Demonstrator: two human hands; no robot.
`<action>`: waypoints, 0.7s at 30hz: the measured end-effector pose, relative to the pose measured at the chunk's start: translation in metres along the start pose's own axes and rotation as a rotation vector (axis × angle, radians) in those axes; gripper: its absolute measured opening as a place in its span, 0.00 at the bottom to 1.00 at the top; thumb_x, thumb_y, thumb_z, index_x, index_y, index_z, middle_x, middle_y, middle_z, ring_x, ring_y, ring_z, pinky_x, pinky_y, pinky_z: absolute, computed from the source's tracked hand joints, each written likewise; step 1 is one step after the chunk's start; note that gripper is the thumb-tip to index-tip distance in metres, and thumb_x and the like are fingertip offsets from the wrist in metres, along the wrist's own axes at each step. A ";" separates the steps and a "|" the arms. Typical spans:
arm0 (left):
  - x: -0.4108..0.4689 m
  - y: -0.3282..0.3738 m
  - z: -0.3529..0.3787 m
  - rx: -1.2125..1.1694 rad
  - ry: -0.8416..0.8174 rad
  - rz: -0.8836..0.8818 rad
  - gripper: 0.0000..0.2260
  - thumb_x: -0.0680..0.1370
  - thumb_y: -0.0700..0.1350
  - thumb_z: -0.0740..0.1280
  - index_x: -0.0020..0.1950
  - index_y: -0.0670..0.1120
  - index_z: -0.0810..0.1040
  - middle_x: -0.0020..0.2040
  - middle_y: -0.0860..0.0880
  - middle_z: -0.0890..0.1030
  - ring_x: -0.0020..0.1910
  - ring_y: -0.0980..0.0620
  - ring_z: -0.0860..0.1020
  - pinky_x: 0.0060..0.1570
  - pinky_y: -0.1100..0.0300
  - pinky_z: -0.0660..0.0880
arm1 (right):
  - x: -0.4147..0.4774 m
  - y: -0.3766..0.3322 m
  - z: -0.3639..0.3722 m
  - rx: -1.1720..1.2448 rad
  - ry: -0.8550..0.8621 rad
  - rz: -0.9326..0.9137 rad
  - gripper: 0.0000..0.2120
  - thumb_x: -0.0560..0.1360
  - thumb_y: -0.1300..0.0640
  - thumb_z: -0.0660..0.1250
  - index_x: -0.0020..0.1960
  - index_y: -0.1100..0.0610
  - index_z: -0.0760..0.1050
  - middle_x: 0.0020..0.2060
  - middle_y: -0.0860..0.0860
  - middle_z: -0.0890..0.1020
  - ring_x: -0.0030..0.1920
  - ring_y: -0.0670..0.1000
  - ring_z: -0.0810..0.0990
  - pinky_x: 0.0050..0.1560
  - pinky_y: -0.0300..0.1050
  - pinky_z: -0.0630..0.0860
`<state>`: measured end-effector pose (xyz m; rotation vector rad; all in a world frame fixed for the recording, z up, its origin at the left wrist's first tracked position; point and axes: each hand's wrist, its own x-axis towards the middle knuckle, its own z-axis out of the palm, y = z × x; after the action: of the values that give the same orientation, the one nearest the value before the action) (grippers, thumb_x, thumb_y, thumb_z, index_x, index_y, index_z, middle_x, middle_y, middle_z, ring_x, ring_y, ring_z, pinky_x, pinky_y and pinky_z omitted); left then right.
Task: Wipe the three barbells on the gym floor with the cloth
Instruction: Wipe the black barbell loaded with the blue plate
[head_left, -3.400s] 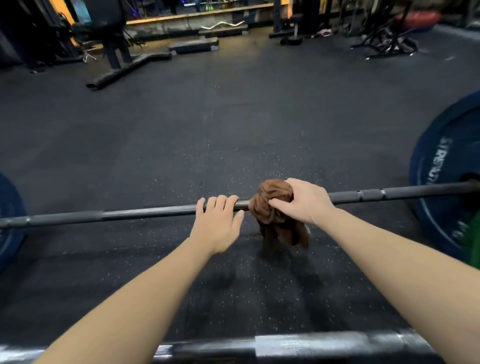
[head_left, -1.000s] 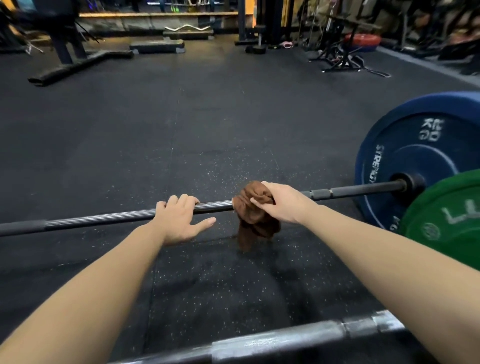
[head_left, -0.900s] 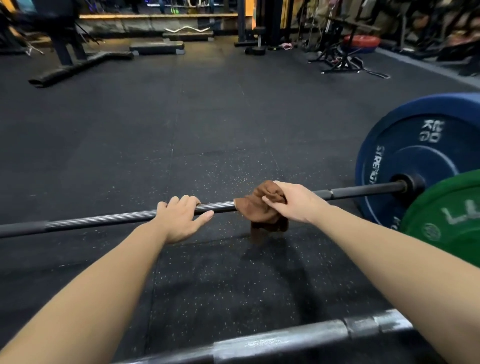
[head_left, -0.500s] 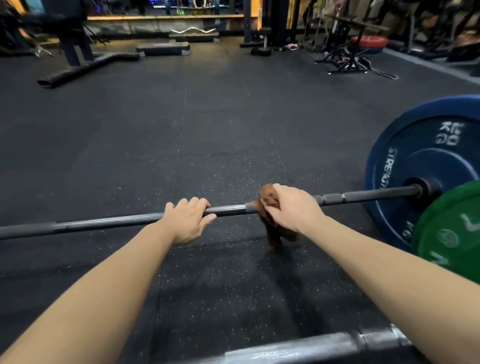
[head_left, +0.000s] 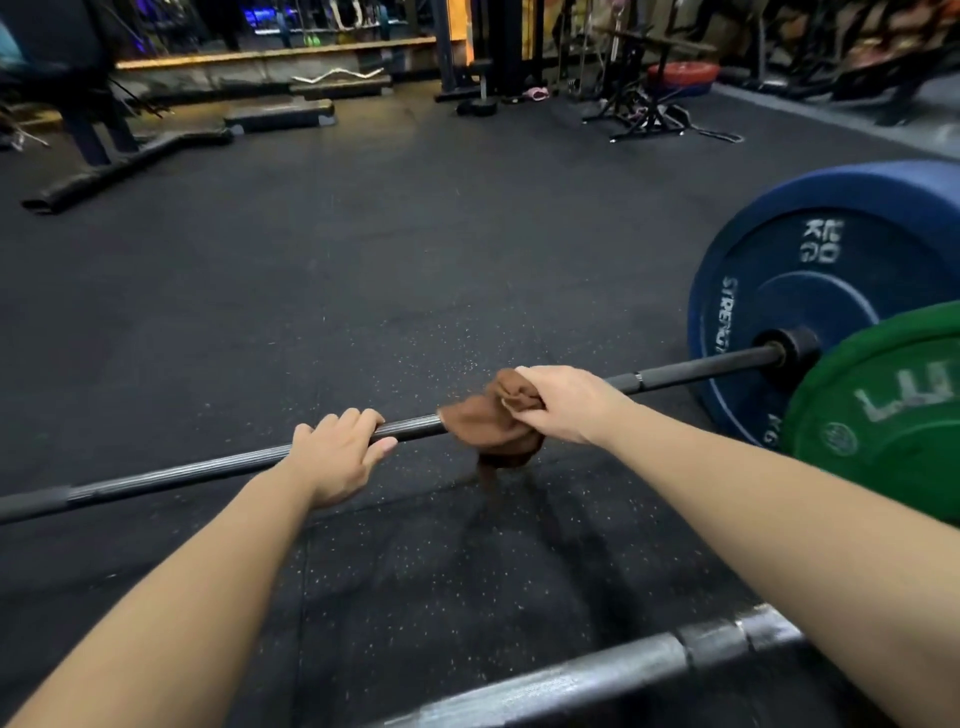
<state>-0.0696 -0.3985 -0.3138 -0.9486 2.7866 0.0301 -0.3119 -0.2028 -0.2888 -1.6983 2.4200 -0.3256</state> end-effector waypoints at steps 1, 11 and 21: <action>0.000 0.000 0.000 -0.005 -0.003 0.002 0.20 0.85 0.62 0.48 0.69 0.53 0.67 0.65 0.52 0.73 0.64 0.47 0.71 0.61 0.47 0.66 | -0.006 0.013 -0.001 0.009 0.028 0.032 0.10 0.79 0.44 0.65 0.54 0.49 0.72 0.54 0.47 0.81 0.56 0.55 0.80 0.56 0.52 0.76; 0.001 -0.001 0.001 0.013 -0.011 0.017 0.20 0.85 0.61 0.48 0.69 0.52 0.67 0.66 0.50 0.73 0.64 0.45 0.72 0.63 0.45 0.65 | -0.007 0.011 0.008 -0.068 0.190 0.272 0.11 0.77 0.41 0.62 0.54 0.45 0.74 0.53 0.50 0.82 0.56 0.57 0.80 0.53 0.49 0.74; 0.001 0.000 0.004 0.013 0.037 -0.001 0.20 0.85 0.62 0.49 0.69 0.53 0.68 0.63 0.51 0.74 0.63 0.46 0.72 0.60 0.46 0.66 | 0.020 -0.059 0.025 0.012 0.036 0.076 0.15 0.80 0.42 0.62 0.59 0.52 0.73 0.54 0.52 0.80 0.56 0.58 0.79 0.58 0.53 0.74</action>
<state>-0.0698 -0.3986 -0.3184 -0.9570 2.8162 -0.0061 -0.2590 -0.2429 -0.2966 -1.6039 2.4961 -0.3625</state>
